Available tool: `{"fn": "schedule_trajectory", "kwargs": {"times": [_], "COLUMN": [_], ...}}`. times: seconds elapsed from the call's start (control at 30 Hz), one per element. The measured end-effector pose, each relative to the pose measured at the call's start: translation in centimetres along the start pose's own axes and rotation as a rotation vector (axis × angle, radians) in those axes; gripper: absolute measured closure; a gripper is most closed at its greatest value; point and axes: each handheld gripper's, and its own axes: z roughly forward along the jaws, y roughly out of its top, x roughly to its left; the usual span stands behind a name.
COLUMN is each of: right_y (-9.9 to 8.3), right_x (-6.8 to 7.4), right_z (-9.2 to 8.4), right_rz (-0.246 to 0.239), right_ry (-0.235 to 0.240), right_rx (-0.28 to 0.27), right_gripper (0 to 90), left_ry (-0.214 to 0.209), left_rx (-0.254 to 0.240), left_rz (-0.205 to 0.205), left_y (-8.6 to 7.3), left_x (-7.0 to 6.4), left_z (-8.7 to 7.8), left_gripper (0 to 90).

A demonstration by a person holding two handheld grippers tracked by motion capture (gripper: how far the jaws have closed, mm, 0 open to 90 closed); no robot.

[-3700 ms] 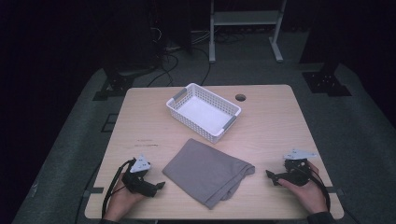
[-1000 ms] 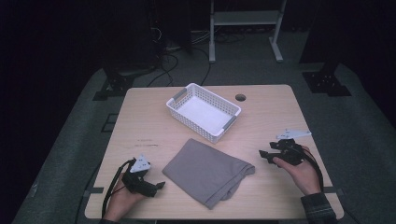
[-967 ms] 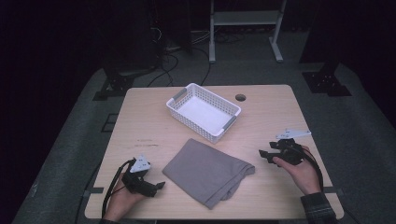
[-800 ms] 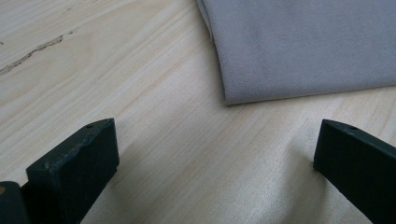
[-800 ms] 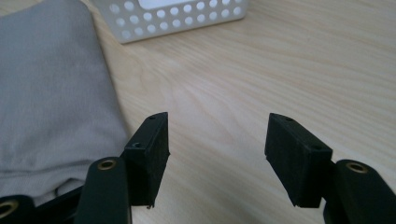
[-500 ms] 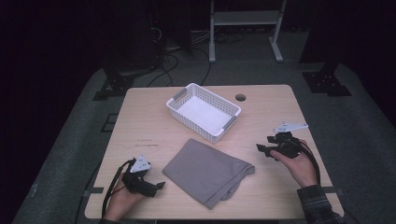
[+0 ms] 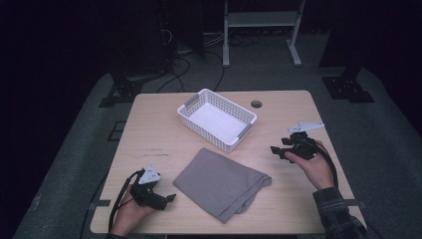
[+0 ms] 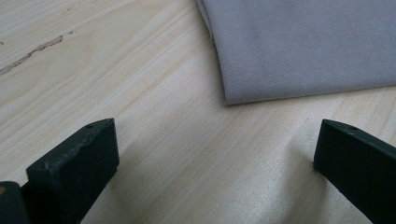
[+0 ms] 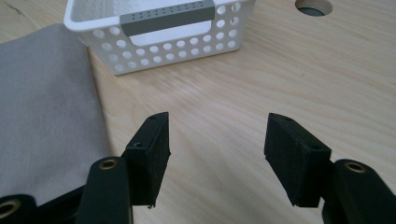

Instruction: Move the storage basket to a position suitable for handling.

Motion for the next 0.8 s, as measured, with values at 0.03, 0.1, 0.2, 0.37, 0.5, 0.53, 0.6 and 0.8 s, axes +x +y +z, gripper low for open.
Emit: {"fn": "schedule_trajectory", "kwargs": {"times": [0.03, 0.1, 0.2, 0.37, 0.5, 0.53, 0.6, 0.8], "right_y": [0.2, 0.5, 0.9, 1.8, 2.6, 2.8, 3.2, 4.3], "right_x": [0.0, 0.0, -0.1, -0.2, -0.3, -0.3, -0.5, -0.7], "right_z": [0.1, 0.2, 0.4, 0.7, 0.9, 1.0, 1.1, 1.7], "right_rz": [-0.003, -0.003, -0.006, -0.013, -0.014, -0.012, -0.009, -0.014], "right_ry": [-0.002, -0.003, 0.001, -0.002, -0.005, -0.005, -0.002, 0.017], "right_rx": [0.0, -0.002, -0.004, -0.005, -0.005, -0.002, -0.01, 0.006], "right_gripper": [39.1, 39.0, 39.1, 39.3, 40.9, 41.4, 43.0, 44.7], "left_ry": [0.0, 0.0, 0.0, 0.0, 0.001, 0.001, 0.001, 0.001], "left_rx": [-0.002, -0.003, -0.003, -0.002, -0.003, 0.0, -0.002, -0.006], "left_rz": [0.0, -0.001, 0.0, 0.0, 0.002, 0.002, 0.002, -0.001], "left_y": [0.0, 0.0, 0.0, 0.0, 0.0, 0.0, 0.0, 0.0], "left_x": [0.0, 0.0, 0.0, 0.0, 0.0, 0.0, 0.0, 0.0], "left_z": [0.0, 0.0, 0.0, 0.0, 0.0, 0.0, 0.0, 0.0], "left_gripper": [0.0, 0.0, 0.0, 0.0, 0.0, 0.0, 0.0, 0.0]}}
